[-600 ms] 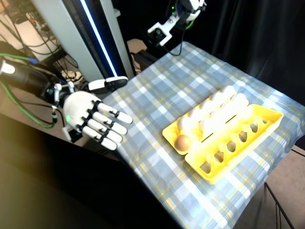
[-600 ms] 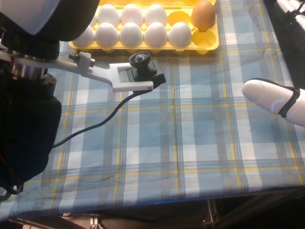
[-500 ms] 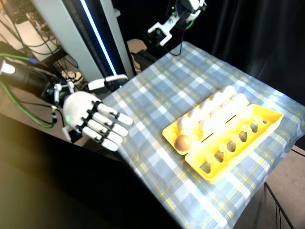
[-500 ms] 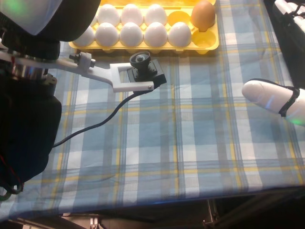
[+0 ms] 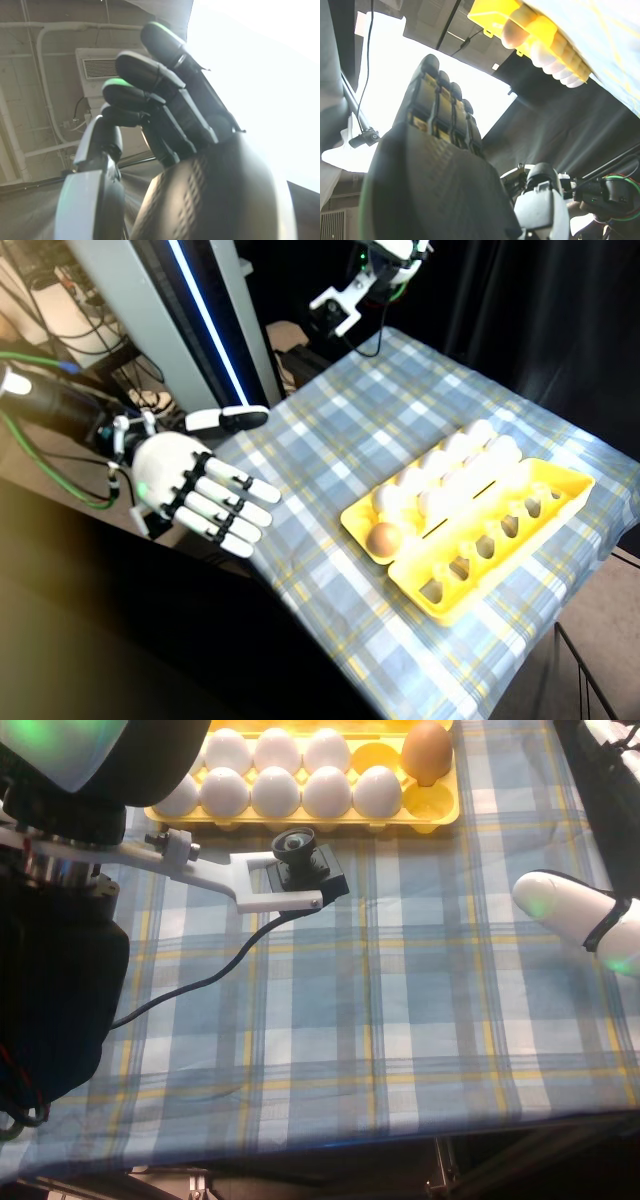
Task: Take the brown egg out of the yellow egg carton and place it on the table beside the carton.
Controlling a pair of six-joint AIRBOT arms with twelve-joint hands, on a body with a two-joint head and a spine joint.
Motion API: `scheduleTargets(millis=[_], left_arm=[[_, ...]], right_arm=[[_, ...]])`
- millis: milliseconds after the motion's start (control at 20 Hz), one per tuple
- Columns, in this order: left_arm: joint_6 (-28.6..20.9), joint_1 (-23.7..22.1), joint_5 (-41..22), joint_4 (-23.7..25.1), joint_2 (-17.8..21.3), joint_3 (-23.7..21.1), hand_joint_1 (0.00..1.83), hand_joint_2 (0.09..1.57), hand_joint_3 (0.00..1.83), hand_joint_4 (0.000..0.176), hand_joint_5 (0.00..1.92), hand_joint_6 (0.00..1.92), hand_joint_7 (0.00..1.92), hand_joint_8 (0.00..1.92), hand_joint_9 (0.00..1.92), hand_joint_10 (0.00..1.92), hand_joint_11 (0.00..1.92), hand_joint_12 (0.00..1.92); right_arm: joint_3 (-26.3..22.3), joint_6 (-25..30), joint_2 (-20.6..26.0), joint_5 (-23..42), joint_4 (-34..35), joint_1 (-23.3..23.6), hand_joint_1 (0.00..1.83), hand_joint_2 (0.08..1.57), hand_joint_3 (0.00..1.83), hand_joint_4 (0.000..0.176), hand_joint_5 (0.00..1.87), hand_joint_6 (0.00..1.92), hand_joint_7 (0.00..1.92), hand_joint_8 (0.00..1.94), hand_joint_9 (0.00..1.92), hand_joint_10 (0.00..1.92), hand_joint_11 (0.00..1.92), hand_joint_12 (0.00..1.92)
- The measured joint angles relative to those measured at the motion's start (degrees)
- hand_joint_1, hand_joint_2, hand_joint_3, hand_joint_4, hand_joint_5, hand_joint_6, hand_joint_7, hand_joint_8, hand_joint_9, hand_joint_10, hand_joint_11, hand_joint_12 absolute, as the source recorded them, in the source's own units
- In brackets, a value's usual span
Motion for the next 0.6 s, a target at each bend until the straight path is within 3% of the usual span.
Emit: scheduleTargets(millis=[100,200,300,350,500,600], left_arm=[[0.0,0.0,0.0,0.02,0.0,0.0,0.88,1.3,0.0,0.0,0.96,1.43,1.05,1.23,0.93,1.02,0.75,0.82],[0.0,0.0,0.07,-0.07,0.0,0.0,0.88,1.3,0.0,0.0,0.97,1.4,1.05,1.21,0.94,0.98,0.77,0.81],[0.0,0.0,0.02,0.28,0.15,0.0,0.9,1.27,0.0,0.0,0.98,1.36,1.05,1.2,0.96,0.92,0.77,0.75],[0.0,0.0,0.02,0.31,0.31,0.0,0.9,1.26,0.0,0.0,0.98,1.37,1.05,1.23,0.97,0.9,0.79,0.7],[-0.02,0.0,-0.02,0.24,0.31,0.0,0.83,1.29,0.0,0.0,1.05,1.22,1.02,1.2,0.9,0.98,0.77,0.66],[0.0,0.0,0.02,0.42,0.31,0.0,0.82,1.27,0.0,0.0,1.1,1.05,1.02,1.15,0.88,0.98,0.71,0.78]], right_arm=[[1.77,2.58,0.72,-1.18,-1.55,0.17,0.11,0.96,0.02,0.0,0.05,0.0,0.11,0.0,0.03,0.0,0.01,0.01],[4.72,6.05,1.36,-2.86,-2.69,2.86,0.3,1.02,0.01,0.042,0.12,0.01,0.15,0.01,0.07,0.01,0.05,0.03],[7.34,6.29,2.03,-5.79,-4.39,6.21,0.38,1.05,0.0,0.023,0.29,0.01,0.35,0.01,0.23,0.01,0.07,0.03],[8.74,6.05,2.1,-8.59,-5.66,8.74,0.4,1.06,0.01,0.0,0.33,0.01,0.39,0.02,0.23,0.01,0.04,0.02],[11.69,5.64,1.99,-15.91,-9.62,13.33,0.42,1.03,0.0,0.0,0.4,0.01,0.45,0.01,0.2,0.0,0.0,0.0],[14.01,4.74,1.95,-20.85,-12.17,17.27,0.44,1.0,0.0,0.0,0.42,0.01,0.45,0.01,0.18,0.0,0.01,0.0]])
